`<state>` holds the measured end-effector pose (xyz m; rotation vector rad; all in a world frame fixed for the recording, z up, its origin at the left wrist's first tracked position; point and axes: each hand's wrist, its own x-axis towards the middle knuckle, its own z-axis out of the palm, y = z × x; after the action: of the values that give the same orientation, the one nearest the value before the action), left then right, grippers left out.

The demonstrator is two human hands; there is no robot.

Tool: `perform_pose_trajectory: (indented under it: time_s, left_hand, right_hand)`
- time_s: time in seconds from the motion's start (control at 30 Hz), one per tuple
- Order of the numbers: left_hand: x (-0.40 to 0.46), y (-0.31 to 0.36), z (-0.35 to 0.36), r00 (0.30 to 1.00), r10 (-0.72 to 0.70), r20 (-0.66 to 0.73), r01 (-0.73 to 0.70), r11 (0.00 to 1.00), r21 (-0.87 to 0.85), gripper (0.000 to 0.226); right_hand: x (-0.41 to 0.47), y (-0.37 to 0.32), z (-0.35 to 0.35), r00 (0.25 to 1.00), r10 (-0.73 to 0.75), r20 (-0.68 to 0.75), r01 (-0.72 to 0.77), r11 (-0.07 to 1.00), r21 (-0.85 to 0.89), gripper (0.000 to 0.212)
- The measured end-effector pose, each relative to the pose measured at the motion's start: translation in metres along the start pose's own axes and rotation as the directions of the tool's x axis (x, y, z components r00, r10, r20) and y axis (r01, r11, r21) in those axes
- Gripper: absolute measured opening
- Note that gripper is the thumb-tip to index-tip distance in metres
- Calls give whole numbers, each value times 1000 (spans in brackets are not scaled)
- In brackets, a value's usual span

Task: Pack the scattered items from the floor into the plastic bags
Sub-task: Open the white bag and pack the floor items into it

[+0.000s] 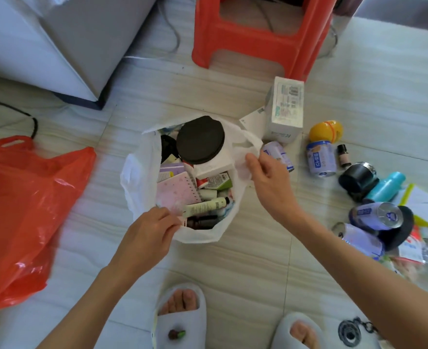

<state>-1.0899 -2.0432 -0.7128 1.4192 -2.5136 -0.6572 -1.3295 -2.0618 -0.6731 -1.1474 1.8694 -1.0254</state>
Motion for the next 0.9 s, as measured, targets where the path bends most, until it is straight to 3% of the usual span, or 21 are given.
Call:
perform_pose_trajectory:
  time_s: [0.17,0.27,0.43,0.6,0.67,0.73,0.83,0.9]
  left_hand:
    - [1,6,8,999,-24,46,23,1000,21,9]
    - [6,11,10,997,-44,61,42,999,22,6]
    - [1,28,3,990,10,140,-20,998,67,25]
    - [11,76,-11,967,217,133,-228,971,72,38]
    - [23,102,-18,917,358,178,-380,919,109,35]
    - [42,129,-25,828,506,239,-554,803,219,35]
    - [70,182,-35,741,548,389,-666,673,320,40]
    - [80,218,-34,641,604,474,-767,531,361,41]
  right_hand:
    - [8,28,-14,986,165,-9,-165,985,-39,38]
    - [2,30,-22,985,172,26,-169,983,-70,29]
    - [-18,30,-42,990,100,98,-82,981,-178,16]
    - [-62,51,-81,979,133,152,-53,897,-438,36]
    - [-86,63,-104,978,169,120,-95,881,-463,40]
    - [-110,77,-132,981,179,77,-121,870,-478,43]
    - [-146,97,-179,979,204,-20,-190,865,-465,45]
    - [-165,106,-208,972,216,-93,-235,862,-450,44]
